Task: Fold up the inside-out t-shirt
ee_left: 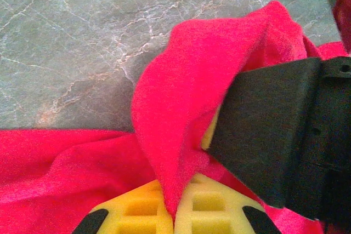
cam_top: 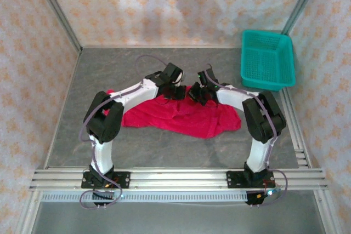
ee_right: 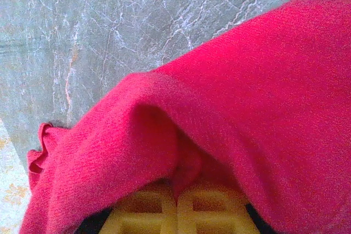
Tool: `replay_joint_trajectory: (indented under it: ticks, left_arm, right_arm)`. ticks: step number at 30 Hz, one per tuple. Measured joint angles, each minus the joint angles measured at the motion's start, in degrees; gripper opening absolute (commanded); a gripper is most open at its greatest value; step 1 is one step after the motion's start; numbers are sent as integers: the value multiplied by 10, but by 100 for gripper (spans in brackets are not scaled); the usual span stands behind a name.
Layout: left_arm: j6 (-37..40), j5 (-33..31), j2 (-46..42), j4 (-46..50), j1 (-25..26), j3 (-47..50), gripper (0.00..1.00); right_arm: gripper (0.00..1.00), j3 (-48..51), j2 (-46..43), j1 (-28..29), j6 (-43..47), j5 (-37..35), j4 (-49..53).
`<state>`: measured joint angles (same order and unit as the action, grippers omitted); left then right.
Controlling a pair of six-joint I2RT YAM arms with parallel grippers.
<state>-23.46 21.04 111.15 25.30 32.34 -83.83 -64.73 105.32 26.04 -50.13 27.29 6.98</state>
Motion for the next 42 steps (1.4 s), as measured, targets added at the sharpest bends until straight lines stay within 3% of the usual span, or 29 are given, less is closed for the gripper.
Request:
replay_joint_trajectory:
  ticks: [5, 9, 12, 15, 21, 23, 28, 30, 33, 34, 35, 37, 42]
  left_arm:
    - [-26, 36, -2, -14, -18, 0, 0]
    - [-63, 69, -29, -45, -19, 9, 0]
    - [-92, 68, -56, -75, -24, 33, 6]
    - [-112, 76, -67, -93, -24, 64, 16]
    - [-126, 64, -67, -98, -5, 94, 0]
    - [-128, 60, -67, -107, -4, 98, 0]
    - [-132, 51, -68, -122, 3, 123, 0]
    - [-136, 50, -68, -124, 7, 131, 0]
    - [-140, 49, -68, -128, 10, 137, 0]
    - [-141, 49, -68, -129, 11, 139, 0]
    - [-141, 49, -68, -129, 11, 139, 0]
    - [-141, 45, -69, -130, 11, 139, 0]
    - [-141, 38, -82, -129, 11, 139, 0]
  right_arm:
    - [0, 18, -92, -5, 69, -28, 64]
    - [0, 95, -210, -5, 134, -44, 94]
    - [0, 185, -269, -8, 156, -49, 121]
    - [0, 246, -270, -10, 160, -47, 122]
    - [0, 267, -269, -11, 164, -49, 143]
    - [19, 259, -270, -11, 165, -50, 155]
    - [26, 218, -309, 0, 165, -62, 203]
    - [23, 202, -340, 7, 161, -63, 209]
    - [9, 184, -366, 16, 146, -62, 199]
    - [9, 180, -363, 19, 139, -61, 191]
    - [12, 177, -355, 22, 134, -59, 183]
    - [30, 167, -313, 35, 119, -53, 164]
    - [46, 140, -204, 66, 106, -52, 135]
